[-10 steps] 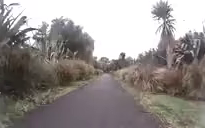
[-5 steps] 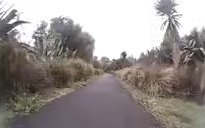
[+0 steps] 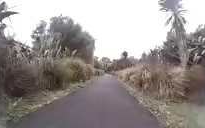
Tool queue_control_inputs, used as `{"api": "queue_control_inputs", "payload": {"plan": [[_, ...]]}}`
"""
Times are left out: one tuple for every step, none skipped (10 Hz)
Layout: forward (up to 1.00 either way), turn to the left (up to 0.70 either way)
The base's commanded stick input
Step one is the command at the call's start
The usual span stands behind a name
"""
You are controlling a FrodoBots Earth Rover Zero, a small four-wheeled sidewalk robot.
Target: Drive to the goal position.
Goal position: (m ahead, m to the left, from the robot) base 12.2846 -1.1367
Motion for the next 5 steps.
{"api": "queue_control_inputs", "payload": {"plan": [[0.85,0.0],[0.85,0.0],[0.85,0.0],[0.85,0.0],[0.85,0.0]]}}
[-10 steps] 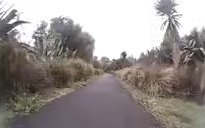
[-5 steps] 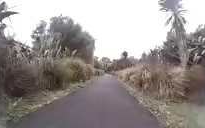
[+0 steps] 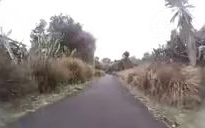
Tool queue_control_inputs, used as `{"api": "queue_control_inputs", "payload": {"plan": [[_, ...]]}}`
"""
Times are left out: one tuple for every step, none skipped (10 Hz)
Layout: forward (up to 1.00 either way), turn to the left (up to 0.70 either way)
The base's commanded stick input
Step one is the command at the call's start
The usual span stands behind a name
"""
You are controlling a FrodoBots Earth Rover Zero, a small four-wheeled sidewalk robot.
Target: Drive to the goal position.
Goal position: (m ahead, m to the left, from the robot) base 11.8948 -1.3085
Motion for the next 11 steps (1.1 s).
{"api": "queue_control_inputs", "payload": {"plan": [[0.85,0.0],[0.85,0.0],[0.85,0.0],[0.85,0.0],[0.85,0.0],[0.85,0.0],[0.85,-0.34],[0.85,-0.34],[0.85,-0.34],[0.85,0.0],[0.85,0.0]]}}
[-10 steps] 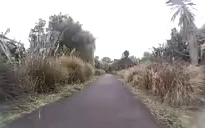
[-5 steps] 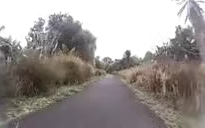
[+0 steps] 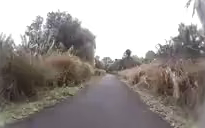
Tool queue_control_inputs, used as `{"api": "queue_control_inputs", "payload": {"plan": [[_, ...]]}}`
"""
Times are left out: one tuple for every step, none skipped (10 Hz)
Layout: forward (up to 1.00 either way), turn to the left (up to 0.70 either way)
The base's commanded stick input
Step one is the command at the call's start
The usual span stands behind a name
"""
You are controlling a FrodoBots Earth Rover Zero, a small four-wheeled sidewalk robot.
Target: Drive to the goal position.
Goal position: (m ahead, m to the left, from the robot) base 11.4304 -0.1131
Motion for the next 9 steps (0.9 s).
{"api": "queue_control_inputs", "payload": {"plan": [[0.85,0.0],[0.85,0.0],[0.85,0.0],[0.85,0.0],[0.85,0.0],[0.85,0.0],[0.85,0.0],[0.85,0.0],[0.85,0.0]]}}
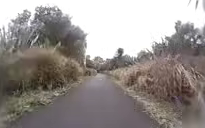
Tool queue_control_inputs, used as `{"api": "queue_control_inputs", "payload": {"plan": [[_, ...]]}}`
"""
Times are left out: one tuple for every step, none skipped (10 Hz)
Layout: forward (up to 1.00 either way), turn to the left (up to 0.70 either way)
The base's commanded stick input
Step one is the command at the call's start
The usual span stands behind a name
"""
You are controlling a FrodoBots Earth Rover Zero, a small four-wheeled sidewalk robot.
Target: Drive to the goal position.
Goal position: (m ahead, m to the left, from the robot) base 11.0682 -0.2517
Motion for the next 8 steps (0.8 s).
{"api": "queue_control_inputs", "payload": {"plan": [[0.85,0.0],[0.85,0.0],[0.85,0.0],[0.85,0.0],[0.85,0.0],[0.85,0.0],[0.85,0.0],[0.85,0.0]]}}
